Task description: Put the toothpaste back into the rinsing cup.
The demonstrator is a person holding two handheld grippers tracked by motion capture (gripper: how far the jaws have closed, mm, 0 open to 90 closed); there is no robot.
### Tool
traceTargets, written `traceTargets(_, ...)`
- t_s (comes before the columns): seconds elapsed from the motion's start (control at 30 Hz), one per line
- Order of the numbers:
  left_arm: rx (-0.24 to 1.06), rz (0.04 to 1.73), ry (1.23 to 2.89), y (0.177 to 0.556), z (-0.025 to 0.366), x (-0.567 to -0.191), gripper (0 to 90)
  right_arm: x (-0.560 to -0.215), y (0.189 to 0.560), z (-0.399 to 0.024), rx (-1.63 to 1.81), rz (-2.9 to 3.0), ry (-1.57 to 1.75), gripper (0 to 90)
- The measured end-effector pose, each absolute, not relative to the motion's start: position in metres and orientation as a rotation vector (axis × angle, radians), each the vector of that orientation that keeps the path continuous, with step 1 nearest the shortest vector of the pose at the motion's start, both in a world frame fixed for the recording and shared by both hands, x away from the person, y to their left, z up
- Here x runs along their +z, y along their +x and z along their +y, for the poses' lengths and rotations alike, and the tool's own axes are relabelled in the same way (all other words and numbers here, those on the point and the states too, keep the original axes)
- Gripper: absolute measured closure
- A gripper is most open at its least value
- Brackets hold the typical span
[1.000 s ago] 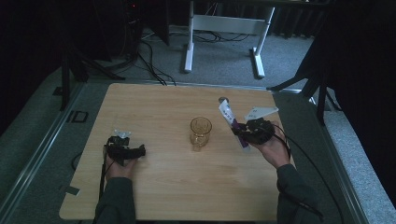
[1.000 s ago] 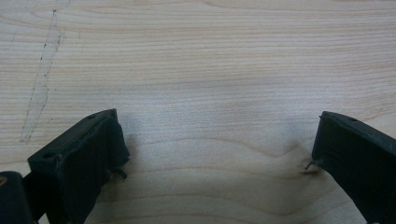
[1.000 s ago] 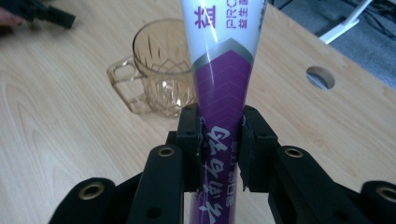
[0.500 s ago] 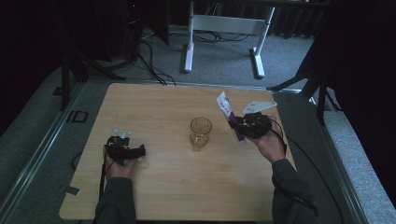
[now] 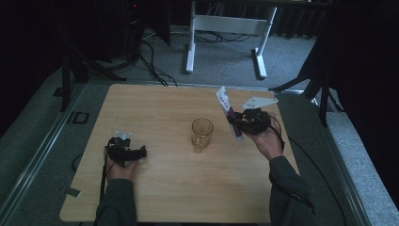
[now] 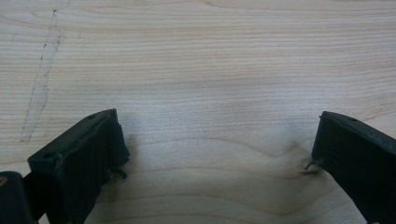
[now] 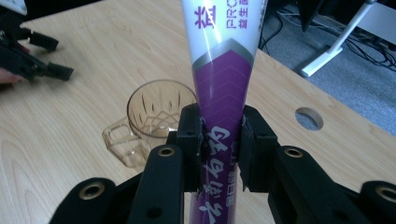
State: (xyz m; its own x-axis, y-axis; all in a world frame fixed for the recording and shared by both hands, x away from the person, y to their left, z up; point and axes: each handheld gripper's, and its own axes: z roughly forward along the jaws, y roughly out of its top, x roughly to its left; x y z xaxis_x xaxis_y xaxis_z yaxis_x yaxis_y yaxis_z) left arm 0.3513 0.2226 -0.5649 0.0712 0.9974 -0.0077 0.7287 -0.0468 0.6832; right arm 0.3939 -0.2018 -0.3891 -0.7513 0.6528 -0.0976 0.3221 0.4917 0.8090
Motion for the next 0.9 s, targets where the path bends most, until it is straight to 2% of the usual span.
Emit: traceTargets(0.9,0.668,1.710,1.830,0.351,0.223,-0.565,1.4,-0.379,0.408,-0.183,1.283,2.286,0.801,73.3)
